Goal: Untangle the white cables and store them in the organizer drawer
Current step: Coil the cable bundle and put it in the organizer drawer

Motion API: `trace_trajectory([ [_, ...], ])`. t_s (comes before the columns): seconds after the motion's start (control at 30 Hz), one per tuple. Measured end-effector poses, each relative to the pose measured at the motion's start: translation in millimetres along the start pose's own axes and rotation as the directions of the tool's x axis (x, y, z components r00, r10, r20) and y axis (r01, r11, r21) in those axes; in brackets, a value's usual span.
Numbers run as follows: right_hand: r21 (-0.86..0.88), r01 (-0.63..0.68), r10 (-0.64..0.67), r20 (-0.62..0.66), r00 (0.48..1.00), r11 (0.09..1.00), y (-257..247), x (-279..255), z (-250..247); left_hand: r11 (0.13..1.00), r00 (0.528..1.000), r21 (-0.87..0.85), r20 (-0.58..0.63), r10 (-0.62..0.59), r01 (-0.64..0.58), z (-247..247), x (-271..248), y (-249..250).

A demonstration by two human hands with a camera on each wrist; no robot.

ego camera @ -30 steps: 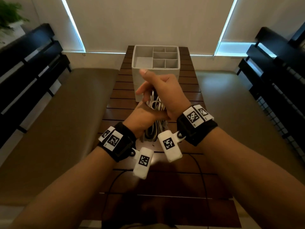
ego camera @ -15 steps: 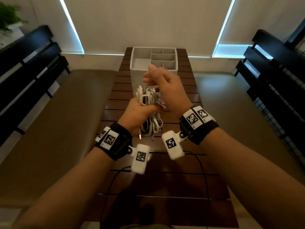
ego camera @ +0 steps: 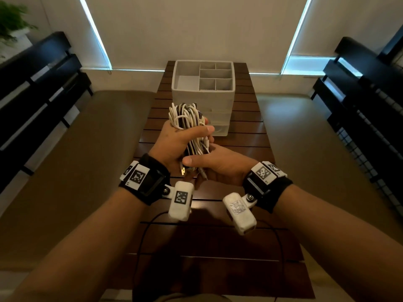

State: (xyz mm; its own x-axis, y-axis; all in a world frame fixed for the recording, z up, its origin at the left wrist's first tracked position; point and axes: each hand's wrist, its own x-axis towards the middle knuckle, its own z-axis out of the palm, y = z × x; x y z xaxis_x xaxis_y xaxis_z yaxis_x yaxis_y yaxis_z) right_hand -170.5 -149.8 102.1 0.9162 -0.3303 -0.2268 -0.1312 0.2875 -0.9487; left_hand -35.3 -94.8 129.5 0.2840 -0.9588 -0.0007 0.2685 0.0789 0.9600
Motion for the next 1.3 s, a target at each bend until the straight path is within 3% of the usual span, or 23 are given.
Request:
trace_trajectory([
  [0.1, -0.137, -0.027, 0.012, -0.107, 0.994, 0.990, -2.9, -0.5, 4.0, 1.000, 1.000, 0.030, -0.025, 0.004, -0.003, 0.3, 2.9, -4.3],
  [0.2, -0.158, -0.045, 0.016, -0.179, 0.984, 0.986, 0.7, 3.4, 7.8, 0.998, 0.998, 0.067, -0.066, 0.009, -0.005, 0.8, 6.0, -7.6],
  [0.3, -0.165, -0.042, 0.010, -0.195, 0.981, 0.985, 2.1, 1.7, 12.4, 0.993, 0.996, 0.113, -0.081, 0.024, -0.014, 2.9, 6.7, -9.3],
  [0.47, -0.211, 0.082, -0.138, -0.268, 0.953, 0.974, 10.5, -2.4, 22.5, 0.989, 0.999, 0.147, -0.036, 0.025, -0.019, 0.5, 7.6, -6.7],
  [0.6, -0.275, 0.094, -0.167, -0.256, 0.952, 0.957, -7.3, -7.8, -0.3, 0.983, 0.996, 0.168, -0.037, 0.086, -0.078, -6.8, 7.6, -0.8],
  [0.77, -0.191, 0.247, -0.309, -0.471, 0.826, 0.950, -49.6, 7.0, -16.0, 0.946, 0.991, 0.302, -0.031, 0.132, -0.117, -1.3, 4.4, -12.4],
  [0.83, -0.316, 0.224, -0.360, -0.486, 0.796, 0.922, -58.4, 20.5, -1.9, 0.926, 0.993, 0.370, -0.048, 0.106, -0.081, 8.5, 4.3, -26.0],
  [0.9, -0.544, 0.139, -0.438, -0.471, 0.765, 0.828, -57.1, 35.1, 12.1, 0.870, 0.989, 0.487, -0.148, -0.010, 0.082, 18.0, 1.0, -29.4],
  [0.93, -0.675, 0.074, -0.501, -0.465, 0.730, 0.734, -51.7, 41.3, 14.5, 0.818, 0.991, 0.564, -0.127, -0.051, 0.114, 18.6, -0.9, -29.4],
  [0.97, -0.763, 0.011, -0.559, -0.464, 0.687, 0.647, -47.2, 45.4, 14.9, 0.761, 0.999, 0.648, -0.045, -0.001, 0.030, 18.8, -3.1, -29.2],
  [1.0, -0.809, -0.038, -0.605, -0.468, 0.644, 0.586, -42.9, 47.7, 14.0, 0.773, 0.994, 0.634, -0.054, 0.094, -0.039, 21.7, -4.3, -27.7],
  [1.1, -0.835, -0.039, -0.694, -0.481, 0.536, 0.549, -36.8, 50.5, 10.3, 0.783, 0.987, 0.618, -0.079, 0.142, -0.063, 24.9, -5.1, -23.5],
  [1.17, -0.826, -0.002, -0.703, -0.480, 0.525, 0.563, -36.7, 52.0, 8.6, 0.872, 0.993, 0.488, -0.116, 0.020, 0.039, 20.7, -1.6, -35.5],
  [1.3, -0.812, 0.022, -0.697, -0.485, 0.528, 0.583, -33.1, 57.1, 8.8, 0.841, 0.994, 0.540, -0.107, 0.028, 0.035, 14.7, -2.7, -39.6],
])
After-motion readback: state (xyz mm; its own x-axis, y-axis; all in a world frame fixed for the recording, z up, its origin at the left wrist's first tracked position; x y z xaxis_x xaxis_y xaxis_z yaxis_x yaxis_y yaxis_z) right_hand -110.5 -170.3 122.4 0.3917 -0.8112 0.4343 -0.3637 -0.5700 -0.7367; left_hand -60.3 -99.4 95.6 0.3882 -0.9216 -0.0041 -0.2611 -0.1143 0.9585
